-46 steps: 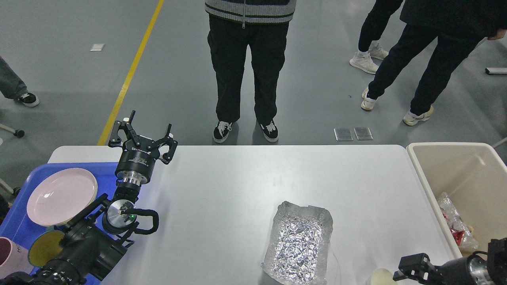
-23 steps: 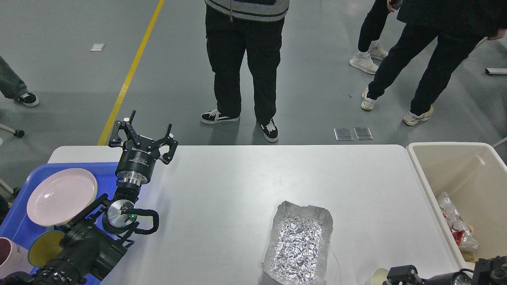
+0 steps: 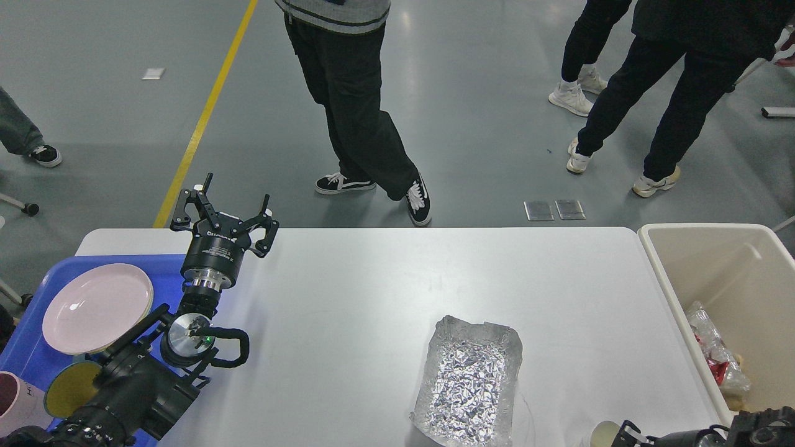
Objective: Tidy desktop
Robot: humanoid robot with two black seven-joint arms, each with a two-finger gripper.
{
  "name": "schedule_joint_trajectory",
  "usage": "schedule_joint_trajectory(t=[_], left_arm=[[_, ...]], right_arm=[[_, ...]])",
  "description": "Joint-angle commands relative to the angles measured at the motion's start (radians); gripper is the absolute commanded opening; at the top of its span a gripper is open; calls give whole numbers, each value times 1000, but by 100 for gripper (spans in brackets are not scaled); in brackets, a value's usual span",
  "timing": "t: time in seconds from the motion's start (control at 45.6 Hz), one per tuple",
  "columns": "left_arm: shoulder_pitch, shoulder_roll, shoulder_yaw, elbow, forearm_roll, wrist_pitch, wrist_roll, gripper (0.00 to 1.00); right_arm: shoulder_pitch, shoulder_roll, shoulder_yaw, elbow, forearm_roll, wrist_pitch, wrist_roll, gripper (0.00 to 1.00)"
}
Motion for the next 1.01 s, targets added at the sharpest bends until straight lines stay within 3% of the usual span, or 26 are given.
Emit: schedule_joint_trajectory(t=[0.0,0.351,0.57,0.636,0.702,0.767,0.987], left_arm=[[-1,0,0,0,0,0,0,96],[0,0,0,0,0,0,0,96],[0,1,0,0,-1,0,0,96],[0,0,0,0,0,0,0,96],[0,0,0,0,0,0,0,96],[0,1,0,0,0,0,0,96],[0,1,0,0,0,0,0,96]], right_arm=[[-4,0,2,1,0,-1,-1,0],[29,-21,9,1,0,6,-1,0],[293,-84,-26,1,-8,21,-22,0],[396,-81,-44,-1,-8,32,-53,0],[523,-63,-89,-1,-8,71,-111,0],[634,-26,-136,-4,-8,111,-140,0],[950,222,-395,-76,-9,156,-144,0]])
